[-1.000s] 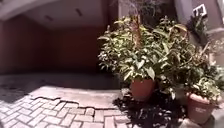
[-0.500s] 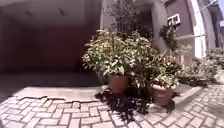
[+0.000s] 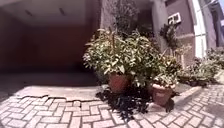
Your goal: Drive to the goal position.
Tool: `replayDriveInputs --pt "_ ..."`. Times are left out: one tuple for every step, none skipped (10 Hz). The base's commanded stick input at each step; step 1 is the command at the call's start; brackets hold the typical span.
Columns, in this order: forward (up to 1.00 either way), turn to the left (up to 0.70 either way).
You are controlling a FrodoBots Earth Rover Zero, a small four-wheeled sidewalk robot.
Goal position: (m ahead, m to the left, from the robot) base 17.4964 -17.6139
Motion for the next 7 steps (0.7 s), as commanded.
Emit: replayDriveInputs --pt "-0.70 0.35" --pt "-0.70 0.35" --pt "-0.70 0.35" --pt "-0.70 0.35" --pt "-0.70 0.35" --pt "-0.45 0.22" --pt "-0.02 0.00"
